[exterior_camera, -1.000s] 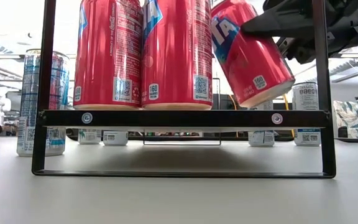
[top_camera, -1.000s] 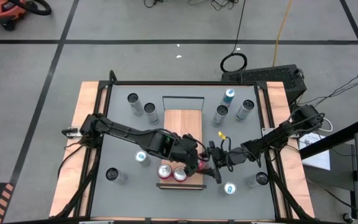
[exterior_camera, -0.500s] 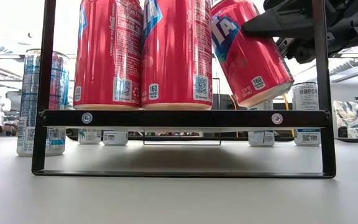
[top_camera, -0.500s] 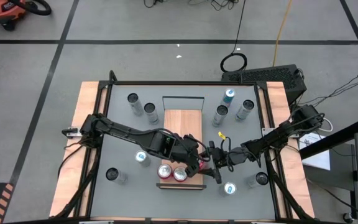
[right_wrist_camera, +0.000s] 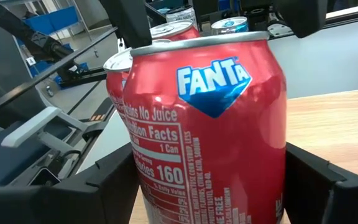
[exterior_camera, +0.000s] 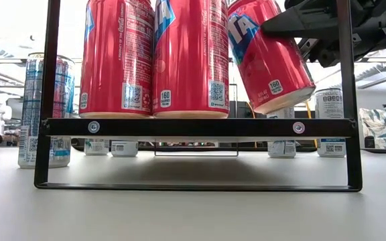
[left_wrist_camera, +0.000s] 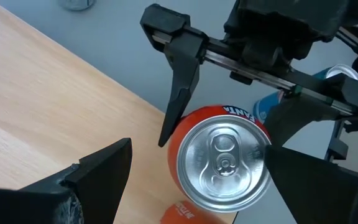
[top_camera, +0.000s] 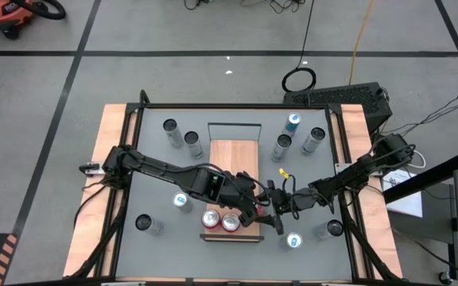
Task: Sort soda cans
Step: Put the red soda can on the shelf and align it with the other red soda cans
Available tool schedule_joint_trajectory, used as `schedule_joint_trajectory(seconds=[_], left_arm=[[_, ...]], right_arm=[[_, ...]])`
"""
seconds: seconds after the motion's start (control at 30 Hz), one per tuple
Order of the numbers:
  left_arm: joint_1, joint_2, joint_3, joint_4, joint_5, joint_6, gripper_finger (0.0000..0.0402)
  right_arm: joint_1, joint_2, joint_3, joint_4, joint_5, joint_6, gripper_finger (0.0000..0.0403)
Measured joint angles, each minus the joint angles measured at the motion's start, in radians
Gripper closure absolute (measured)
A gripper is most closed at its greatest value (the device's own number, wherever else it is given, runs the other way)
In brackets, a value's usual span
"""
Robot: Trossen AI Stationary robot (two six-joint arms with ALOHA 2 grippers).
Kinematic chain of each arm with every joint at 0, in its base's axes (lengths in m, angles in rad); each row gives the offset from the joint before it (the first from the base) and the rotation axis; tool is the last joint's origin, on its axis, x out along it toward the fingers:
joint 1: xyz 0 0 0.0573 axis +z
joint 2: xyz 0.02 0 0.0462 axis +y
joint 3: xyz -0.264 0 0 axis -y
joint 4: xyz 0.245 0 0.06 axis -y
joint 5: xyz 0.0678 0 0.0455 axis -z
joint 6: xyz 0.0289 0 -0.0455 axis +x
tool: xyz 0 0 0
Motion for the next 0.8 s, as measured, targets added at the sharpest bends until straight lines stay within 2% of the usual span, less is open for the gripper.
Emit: schedule_joint_trajectory(seconds=[0.23,0.5,0.8], left_arm=[[-0.001,0.000,0.000,0.088,0.024,-0.035,0.0022],[0.013,0.000,0.000,-0.034,0.027,-0.261,0.0022],[0.013,0.013,0.001,0.022,0.072,-0.335,0.0022]], right_arm=[[-0.001,0.000,0.000,-0.005,0.003,-0.017,0.0119],[-0.001,0.000,0.000,-0.019,0.005,-0.030,0.0119],[-0.006,0.000,0.000,-0.025,0.004,-0.030,0.0119]])
